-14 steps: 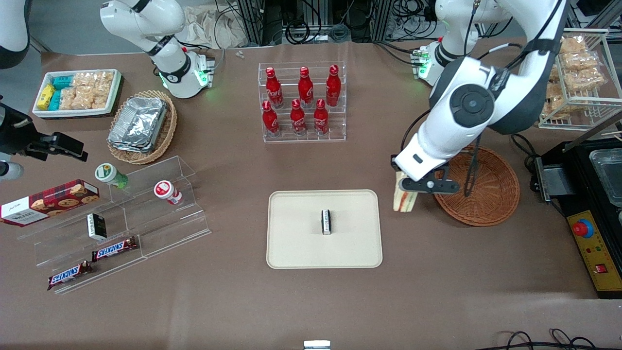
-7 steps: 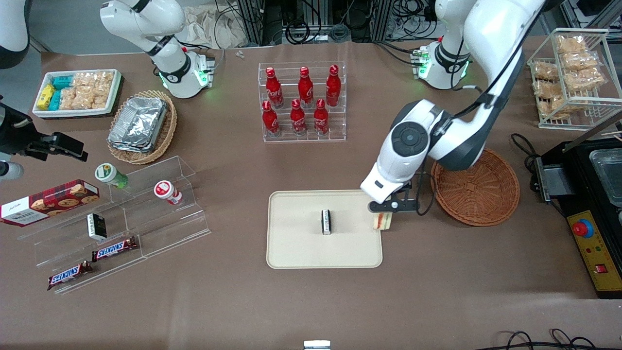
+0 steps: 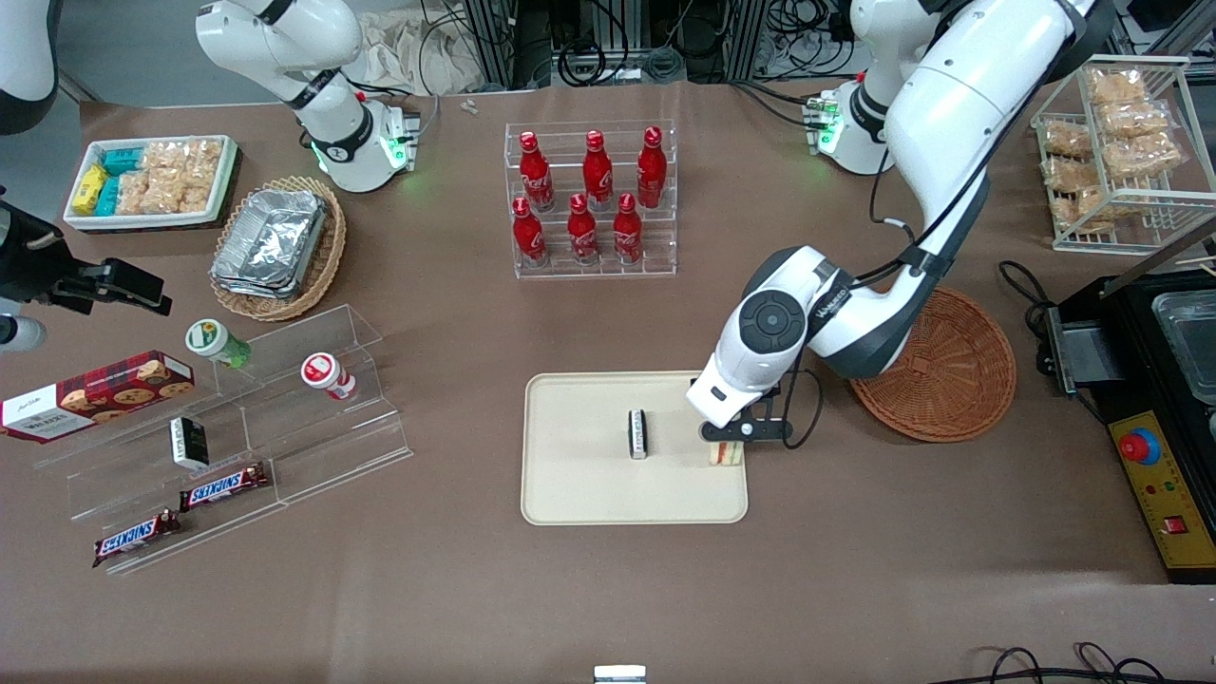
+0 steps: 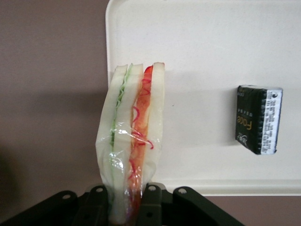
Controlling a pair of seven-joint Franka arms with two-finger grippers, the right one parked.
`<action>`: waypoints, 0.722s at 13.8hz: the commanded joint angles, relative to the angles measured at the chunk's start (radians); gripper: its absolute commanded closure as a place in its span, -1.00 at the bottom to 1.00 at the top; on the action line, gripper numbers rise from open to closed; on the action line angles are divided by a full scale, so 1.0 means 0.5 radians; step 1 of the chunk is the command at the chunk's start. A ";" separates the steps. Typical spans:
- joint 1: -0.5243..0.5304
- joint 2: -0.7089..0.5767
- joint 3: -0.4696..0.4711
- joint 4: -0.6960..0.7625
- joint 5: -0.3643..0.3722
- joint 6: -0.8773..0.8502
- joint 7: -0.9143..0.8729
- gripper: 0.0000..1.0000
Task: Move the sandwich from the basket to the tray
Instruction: 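Carry the sandwich with the left gripper over the cream tray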
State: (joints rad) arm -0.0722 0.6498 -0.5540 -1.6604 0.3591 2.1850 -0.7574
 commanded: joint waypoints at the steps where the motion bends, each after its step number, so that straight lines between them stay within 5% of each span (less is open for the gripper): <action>1: -0.009 0.093 -0.024 0.063 0.070 0.054 -0.047 1.00; 10: -0.055 0.204 -0.021 0.106 0.276 0.088 -0.160 1.00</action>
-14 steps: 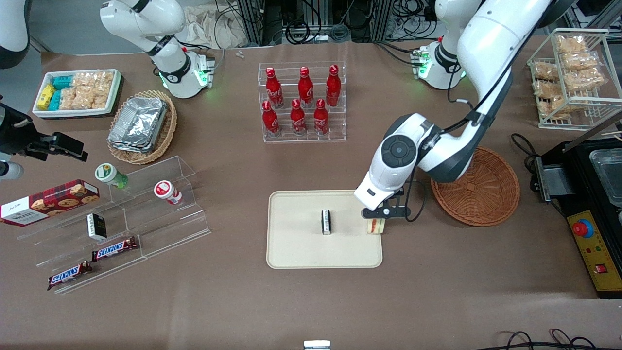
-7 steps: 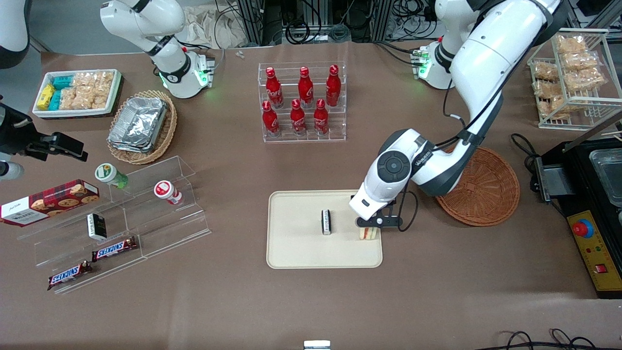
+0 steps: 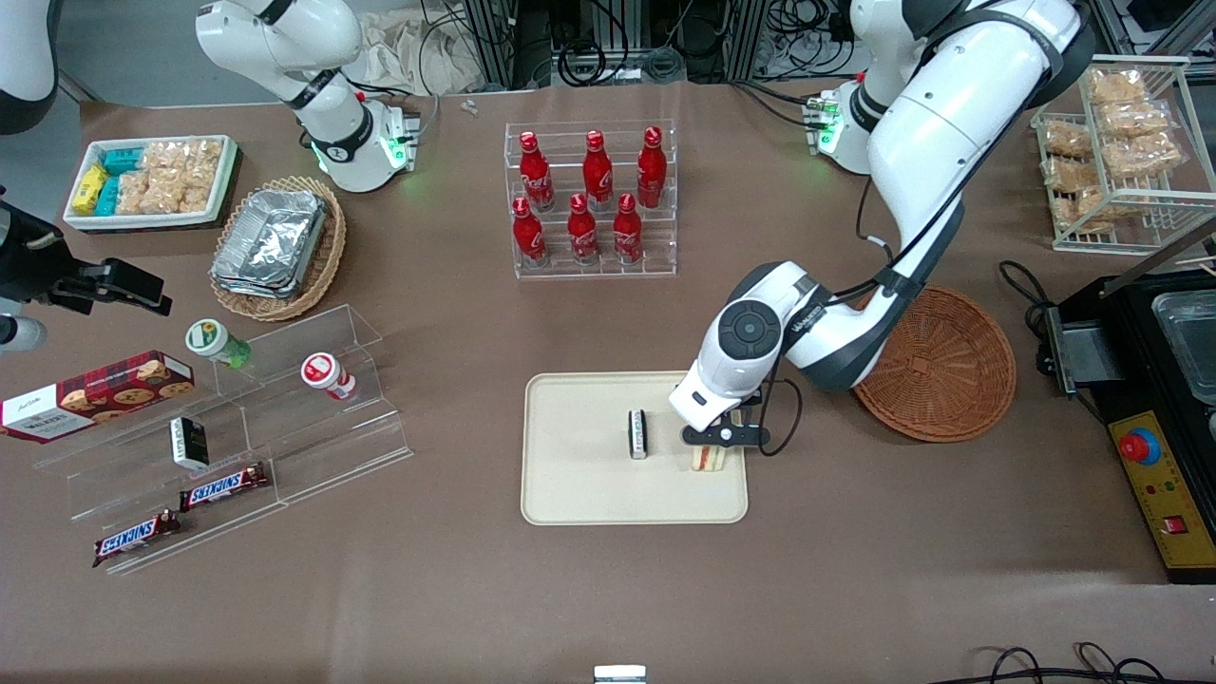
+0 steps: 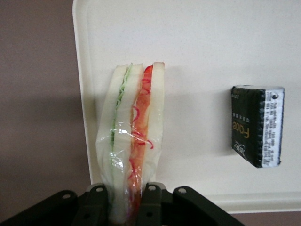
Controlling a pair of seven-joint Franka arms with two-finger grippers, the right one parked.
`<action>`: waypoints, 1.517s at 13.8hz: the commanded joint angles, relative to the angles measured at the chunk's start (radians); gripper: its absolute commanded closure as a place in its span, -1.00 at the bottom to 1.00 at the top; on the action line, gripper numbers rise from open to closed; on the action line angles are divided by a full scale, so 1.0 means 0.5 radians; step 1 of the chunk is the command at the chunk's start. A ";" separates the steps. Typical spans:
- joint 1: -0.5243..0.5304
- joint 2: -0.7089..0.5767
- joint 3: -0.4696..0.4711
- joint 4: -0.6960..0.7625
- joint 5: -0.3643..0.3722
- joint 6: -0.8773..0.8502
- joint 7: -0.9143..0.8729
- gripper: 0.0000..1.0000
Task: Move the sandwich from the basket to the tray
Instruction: 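Lower the sandwich onto the tray beside the black box and release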
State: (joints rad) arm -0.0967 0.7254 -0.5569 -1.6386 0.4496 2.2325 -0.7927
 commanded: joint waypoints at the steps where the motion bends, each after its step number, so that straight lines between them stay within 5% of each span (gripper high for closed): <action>1: -0.006 0.055 -0.015 0.062 0.110 -0.007 -0.096 1.00; 3: -0.006 0.071 -0.015 0.062 0.113 -0.004 -0.096 1.00; 4: -0.006 0.083 -0.015 0.062 0.113 -0.004 -0.096 0.68; 5: -0.006 0.086 -0.015 0.062 0.113 -0.004 -0.096 0.00; 6: -0.006 0.086 -0.015 0.062 0.116 -0.004 -0.096 -0.99; 16: -0.003 0.059 -0.012 0.050 0.113 0.067 -0.120 -1.00; 20: 0.012 -0.211 -0.018 0.053 0.064 -0.059 -0.117 -1.00; 21: 0.049 -0.290 -0.018 0.056 -0.045 -0.087 -0.105 -1.00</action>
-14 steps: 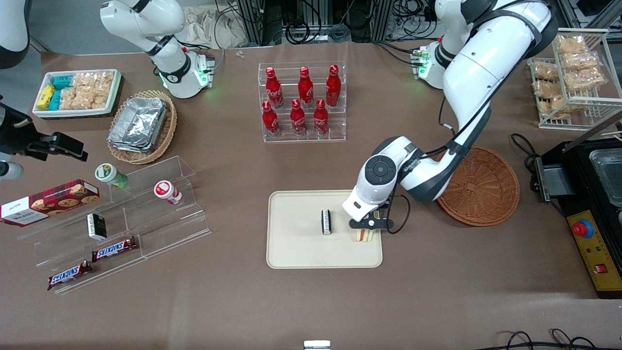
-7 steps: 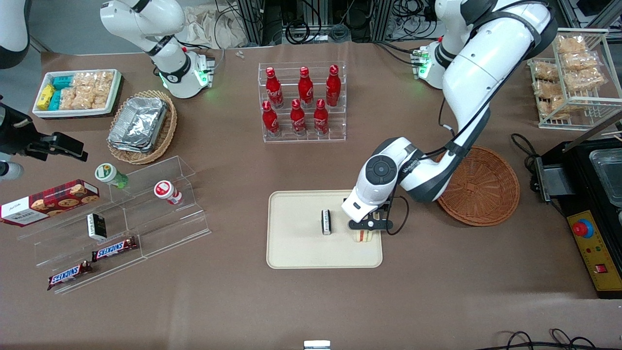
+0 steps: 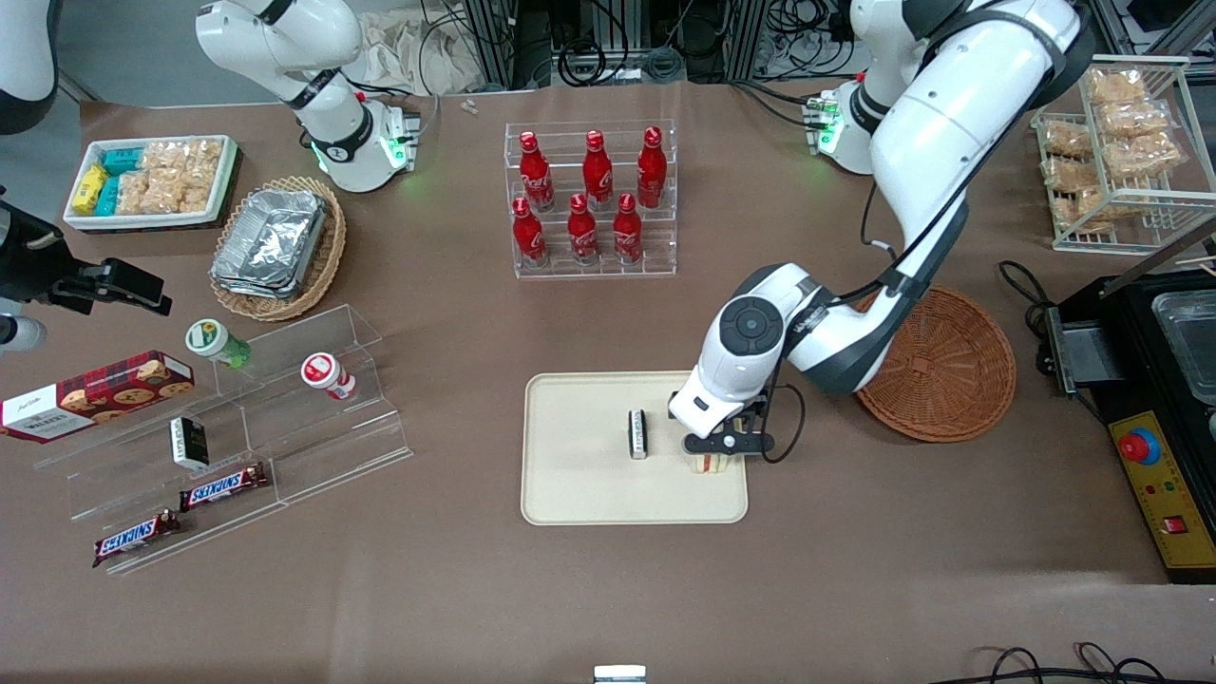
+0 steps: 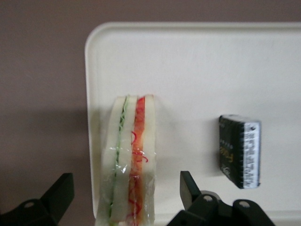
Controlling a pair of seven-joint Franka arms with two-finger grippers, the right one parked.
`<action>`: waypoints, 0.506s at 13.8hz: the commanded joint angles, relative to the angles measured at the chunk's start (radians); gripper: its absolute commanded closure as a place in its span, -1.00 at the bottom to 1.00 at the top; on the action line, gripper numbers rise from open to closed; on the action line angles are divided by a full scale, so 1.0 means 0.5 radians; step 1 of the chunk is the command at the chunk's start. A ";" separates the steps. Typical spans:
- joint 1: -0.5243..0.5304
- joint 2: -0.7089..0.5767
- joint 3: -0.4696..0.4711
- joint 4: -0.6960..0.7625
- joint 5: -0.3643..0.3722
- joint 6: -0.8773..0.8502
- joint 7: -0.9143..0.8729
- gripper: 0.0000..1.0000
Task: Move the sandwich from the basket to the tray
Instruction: 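Lower the sandwich onto the tray beside the black box and release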
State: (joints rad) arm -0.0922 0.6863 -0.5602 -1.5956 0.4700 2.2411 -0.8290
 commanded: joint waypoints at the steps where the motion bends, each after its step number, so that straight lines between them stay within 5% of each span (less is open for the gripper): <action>1: 0.052 -0.301 -0.009 -0.036 -0.212 -0.119 -0.005 -1.00; 7: 0.108 -0.865 0.165 -0.036 -0.721 -0.732 0.577 -1.00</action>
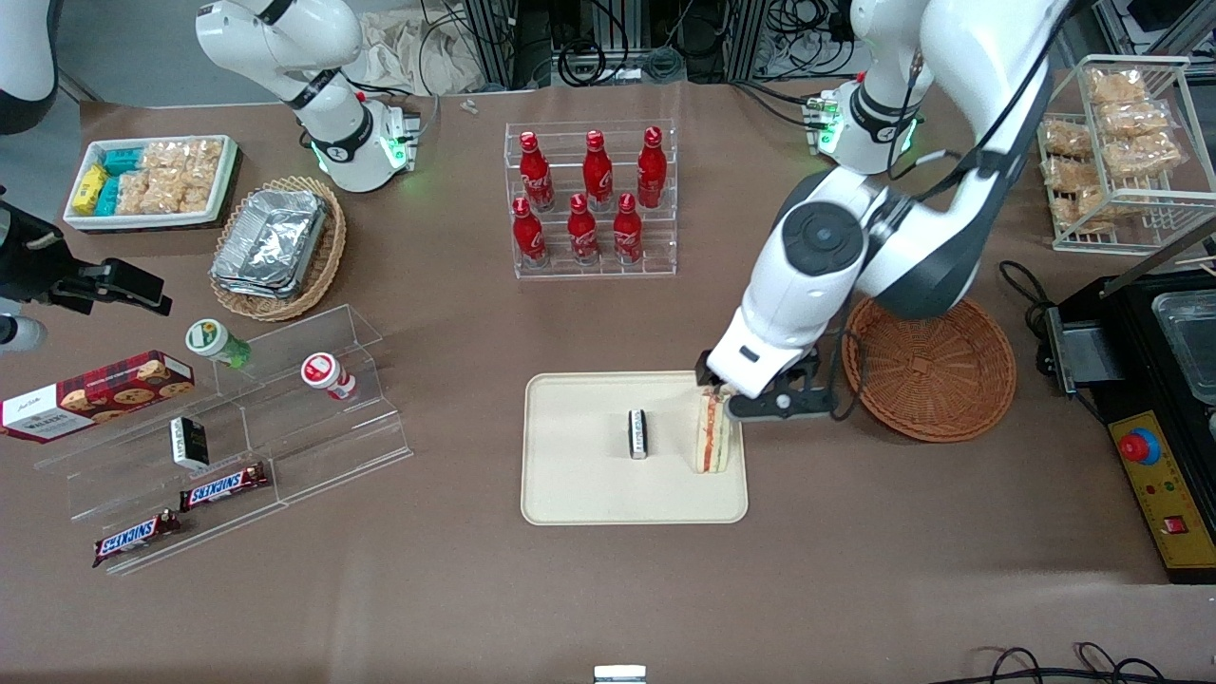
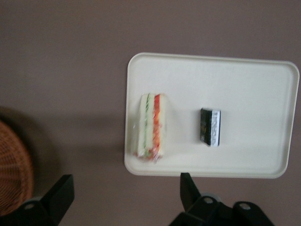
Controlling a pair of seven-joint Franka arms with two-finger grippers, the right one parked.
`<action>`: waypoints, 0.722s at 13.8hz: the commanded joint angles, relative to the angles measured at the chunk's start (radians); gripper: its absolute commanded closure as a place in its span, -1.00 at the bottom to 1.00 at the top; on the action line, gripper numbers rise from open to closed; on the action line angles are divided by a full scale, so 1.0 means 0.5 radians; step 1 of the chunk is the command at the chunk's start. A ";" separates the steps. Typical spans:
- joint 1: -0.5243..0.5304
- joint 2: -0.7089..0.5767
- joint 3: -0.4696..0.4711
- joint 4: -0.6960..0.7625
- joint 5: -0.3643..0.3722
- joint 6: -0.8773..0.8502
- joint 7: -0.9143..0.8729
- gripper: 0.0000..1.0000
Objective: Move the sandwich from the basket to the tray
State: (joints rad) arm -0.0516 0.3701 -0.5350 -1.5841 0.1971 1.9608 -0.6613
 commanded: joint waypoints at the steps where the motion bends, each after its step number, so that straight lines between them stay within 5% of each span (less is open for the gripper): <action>1: 0.011 -0.334 0.222 -0.065 -0.246 -0.285 0.361 -1.00; 10: -0.007 -1.025 1.020 -0.360 -0.550 -0.528 1.272 -1.00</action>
State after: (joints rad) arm -0.0451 -0.0637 -0.0905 -1.6834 -0.0349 1.6899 -0.1181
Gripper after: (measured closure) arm 0.000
